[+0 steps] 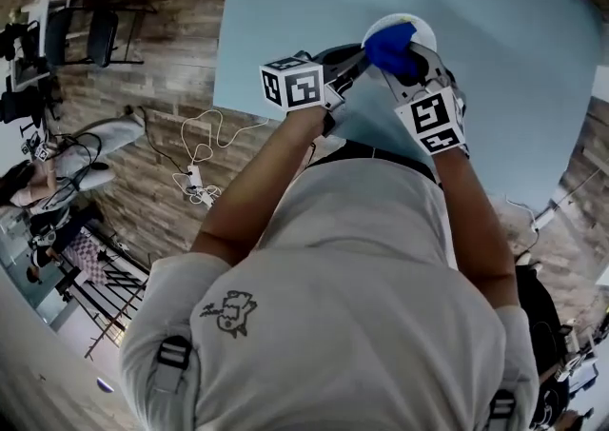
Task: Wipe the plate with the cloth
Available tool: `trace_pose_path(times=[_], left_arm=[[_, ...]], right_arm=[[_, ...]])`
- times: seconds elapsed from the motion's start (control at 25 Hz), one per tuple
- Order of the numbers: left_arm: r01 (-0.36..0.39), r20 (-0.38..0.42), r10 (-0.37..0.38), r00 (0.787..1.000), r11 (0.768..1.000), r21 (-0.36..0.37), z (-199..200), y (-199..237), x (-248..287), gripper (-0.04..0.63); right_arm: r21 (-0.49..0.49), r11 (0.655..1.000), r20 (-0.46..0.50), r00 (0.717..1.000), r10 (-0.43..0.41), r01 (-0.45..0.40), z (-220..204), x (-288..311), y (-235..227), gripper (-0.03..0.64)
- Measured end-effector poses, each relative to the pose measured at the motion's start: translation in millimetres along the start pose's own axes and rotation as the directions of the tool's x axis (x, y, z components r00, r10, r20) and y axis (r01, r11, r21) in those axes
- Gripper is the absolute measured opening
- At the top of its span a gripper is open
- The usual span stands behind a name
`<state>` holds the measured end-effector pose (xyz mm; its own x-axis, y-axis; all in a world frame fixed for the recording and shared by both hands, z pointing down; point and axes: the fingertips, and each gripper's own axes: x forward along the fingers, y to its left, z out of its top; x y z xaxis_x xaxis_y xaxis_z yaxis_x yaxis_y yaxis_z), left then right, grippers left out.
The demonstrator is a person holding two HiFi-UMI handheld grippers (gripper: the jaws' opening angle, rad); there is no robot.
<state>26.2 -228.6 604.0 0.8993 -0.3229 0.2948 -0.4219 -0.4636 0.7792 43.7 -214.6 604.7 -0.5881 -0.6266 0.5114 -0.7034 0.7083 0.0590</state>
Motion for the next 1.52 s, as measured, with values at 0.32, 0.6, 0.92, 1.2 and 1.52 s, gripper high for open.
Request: trace_pose_path(times=[0.32, 0.6, 0.92, 1.2, 1.52], left_arm=[[0.048, 0.222, -0.057, 0.973, 0.998, 0.048, 69, -37, -100, 0.020], [0.057, 0.185, -0.084, 0.979, 0.988, 0.146, 75, -55, -134, 0.020], [0.087, 0.093, -0.117, 0.989, 0.956, 0.281, 64, -87, -145, 0.021], [0.162, 0.137, -0.204, 0.969, 0.948, 0.273, 88, -108, -150, 0.015], [0.138, 0.244, -0.207, 0.947, 0.952, 0.272, 122, -114, -167, 0.015]], right_arm=[[-0.108, 0.994, -0.055, 0.998, -0.007, 0.001, 54, -20, 72, 0.141], [-0.078, 0.984, -0.087, 0.982, -0.168, 0.161, 74, -50, 24, 0.141], [-0.181, 0.966, 0.025, 0.982, -0.185, 0.186, 157, -50, 29, 0.141], [-0.198, 0.977, 0.084, 0.995, -0.058, 0.074, 200, -46, 80, 0.130], [-0.176, 0.984, -0.023, 0.999, -0.023, 0.019, 168, -46, 91, 0.130]])
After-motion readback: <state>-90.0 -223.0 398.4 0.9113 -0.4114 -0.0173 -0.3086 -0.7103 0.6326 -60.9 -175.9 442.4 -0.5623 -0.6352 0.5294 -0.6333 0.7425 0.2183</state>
